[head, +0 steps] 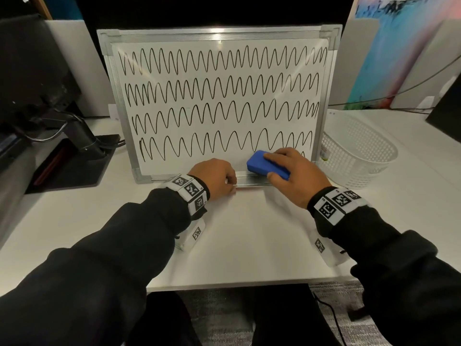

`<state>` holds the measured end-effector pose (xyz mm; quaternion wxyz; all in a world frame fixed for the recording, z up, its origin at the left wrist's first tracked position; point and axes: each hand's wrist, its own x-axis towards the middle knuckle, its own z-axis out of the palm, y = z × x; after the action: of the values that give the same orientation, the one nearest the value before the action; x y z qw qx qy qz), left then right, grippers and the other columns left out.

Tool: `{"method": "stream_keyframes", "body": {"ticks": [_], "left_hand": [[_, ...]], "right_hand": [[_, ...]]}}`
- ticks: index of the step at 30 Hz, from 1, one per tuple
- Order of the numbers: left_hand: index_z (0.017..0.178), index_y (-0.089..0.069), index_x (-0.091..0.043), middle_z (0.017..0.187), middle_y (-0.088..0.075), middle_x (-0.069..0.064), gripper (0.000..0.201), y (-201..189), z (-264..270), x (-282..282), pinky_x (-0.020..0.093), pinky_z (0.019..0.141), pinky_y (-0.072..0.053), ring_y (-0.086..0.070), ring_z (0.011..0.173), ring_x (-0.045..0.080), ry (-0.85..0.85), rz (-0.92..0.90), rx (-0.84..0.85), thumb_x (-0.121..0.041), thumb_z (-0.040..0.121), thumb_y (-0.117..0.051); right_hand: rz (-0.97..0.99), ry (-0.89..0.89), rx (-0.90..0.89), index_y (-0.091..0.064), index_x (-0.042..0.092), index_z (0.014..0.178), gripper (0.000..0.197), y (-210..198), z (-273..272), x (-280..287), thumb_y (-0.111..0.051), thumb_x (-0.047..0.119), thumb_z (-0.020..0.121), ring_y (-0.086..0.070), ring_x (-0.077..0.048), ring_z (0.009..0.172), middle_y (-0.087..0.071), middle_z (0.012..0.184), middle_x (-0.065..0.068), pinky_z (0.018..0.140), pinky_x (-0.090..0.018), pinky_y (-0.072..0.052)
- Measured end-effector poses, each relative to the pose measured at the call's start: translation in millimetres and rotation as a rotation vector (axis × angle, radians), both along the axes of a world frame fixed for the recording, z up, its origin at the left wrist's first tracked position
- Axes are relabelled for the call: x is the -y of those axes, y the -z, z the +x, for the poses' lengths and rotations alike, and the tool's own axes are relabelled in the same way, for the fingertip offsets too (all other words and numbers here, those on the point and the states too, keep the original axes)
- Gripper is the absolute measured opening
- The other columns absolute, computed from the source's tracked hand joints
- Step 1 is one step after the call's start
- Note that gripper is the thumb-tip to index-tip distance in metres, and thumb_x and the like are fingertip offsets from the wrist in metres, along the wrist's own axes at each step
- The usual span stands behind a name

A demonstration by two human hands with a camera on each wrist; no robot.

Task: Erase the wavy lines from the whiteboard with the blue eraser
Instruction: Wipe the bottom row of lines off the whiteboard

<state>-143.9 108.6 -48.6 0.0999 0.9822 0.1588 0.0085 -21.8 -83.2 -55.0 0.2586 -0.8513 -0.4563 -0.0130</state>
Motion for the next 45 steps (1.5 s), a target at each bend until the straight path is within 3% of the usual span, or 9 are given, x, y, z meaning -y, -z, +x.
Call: {"method": "stream_keyframes", "body": {"ticks": [3,7,12,20,25,32,37,41,45], "left_hand": [[0.105,-0.071,-0.030,0.098,-0.062,-0.010,0.020,0.6,0.3,-2.2,0.024,0.071,-0.040,-0.056,0.085,0.012,-0.004,0.002,0.000,-0.037,0.087,-0.066],[0.100,-0.072,-0.031,0.100,-0.062,-0.012,0.019,2.9,0.6,-3.7,0.026,0.073,-0.043,-0.057,0.086,0.013,-0.005,-0.004,0.001,-0.040,0.084,-0.067],[0.101,-0.071,-0.031,0.100,-0.063,-0.011,0.019,4.2,1.7,-5.3,0.026,0.073,-0.046,-0.058,0.085,0.012,-0.003,-0.006,-0.001,-0.040,0.084,-0.068],[0.099,-0.072,-0.031,0.097,-0.063,-0.012,0.019,3.9,2.9,-5.8,0.025,0.070,-0.044,-0.059,0.084,0.012,-0.008,0.000,-0.003,-0.041,0.084,-0.068],[0.098,-0.072,-0.032,0.096,-0.063,-0.012,0.018,3.2,3.8,-4.4,0.025,0.070,-0.043,-0.058,0.085,0.013,-0.010,-0.009,-0.006,-0.042,0.083,-0.069],[0.099,-0.072,-0.031,0.096,-0.065,-0.011,0.018,2.5,2.9,-4.2,0.026,0.072,-0.046,-0.060,0.084,0.013,-0.020,-0.012,-0.006,-0.039,0.082,-0.069],[0.098,-0.072,-0.031,0.094,-0.061,-0.013,0.017,-0.2,3.2,-3.3,0.024,0.069,-0.038,-0.056,0.084,0.011,-0.007,-0.020,-0.011,-0.038,0.083,-0.070],[0.099,-0.073,-0.030,0.095,-0.061,-0.012,0.018,-0.8,2.5,-3.0,0.024,0.071,-0.039,-0.057,0.086,0.012,-0.007,-0.025,-0.004,-0.038,0.083,-0.071],[0.100,-0.072,-0.030,0.099,-0.064,-0.011,0.018,-0.1,2.2,-3.2,0.024,0.073,-0.043,-0.059,0.087,0.013,-0.008,-0.022,-0.014,-0.037,0.084,-0.070]], "right_hand": [[-0.093,-0.001,-0.010,-0.053,0.032,0.134,0.045,-0.4,0.0,0.7,-0.051,0.043,0.091,-0.054,-0.015,0.103,-0.052,0.124,0.006,0.084,-0.029,-0.045],[0.064,0.031,-0.028,-0.052,0.028,0.137,0.046,-4.1,3.0,3.5,-0.051,0.040,0.093,-0.051,-0.013,0.107,-0.049,0.130,0.007,0.087,-0.025,-0.039],[-0.035,0.034,-0.075,-0.056,0.032,0.133,0.043,-2.0,5.4,6.8,-0.053,0.039,0.090,-0.054,-0.014,0.107,-0.053,0.126,0.008,0.086,-0.026,-0.041],[-0.019,0.054,-0.045,-0.055,0.030,0.134,0.045,-3.7,4.4,7.3,-0.052,0.040,0.090,-0.053,-0.016,0.105,-0.051,0.127,0.007,0.083,-0.027,-0.040],[0.027,-0.029,-0.001,-0.051,0.027,0.138,0.046,-5.7,-0.8,4.6,-0.052,0.039,0.094,-0.048,-0.013,0.113,-0.044,0.134,0.006,0.092,-0.026,-0.040],[-0.086,0.116,0.019,-0.061,0.030,0.127,0.043,-5.1,-0.8,8.5,-0.055,0.043,0.086,-0.054,-0.014,0.098,-0.055,0.121,0.008,0.078,-0.026,-0.041],[-0.025,-0.021,0.053,-0.051,0.028,0.137,0.047,-5.4,-1.4,3.9,-0.054,0.037,0.091,-0.048,-0.014,0.114,-0.045,0.133,0.005,0.091,-0.025,-0.038],[-0.007,-0.015,0.051,-0.047,0.029,0.139,0.048,-6.1,0.0,4.1,-0.052,0.038,0.093,-0.044,-0.015,0.120,-0.039,0.139,0.005,0.097,-0.028,-0.039],[-0.066,0.049,0.058,-0.054,0.031,0.134,0.046,-4.0,2.1,8.7,-0.054,0.040,0.089,-0.052,-0.015,0.104,-0.049,0.129,0.007,0.082,-0.025,-0.040]]}}
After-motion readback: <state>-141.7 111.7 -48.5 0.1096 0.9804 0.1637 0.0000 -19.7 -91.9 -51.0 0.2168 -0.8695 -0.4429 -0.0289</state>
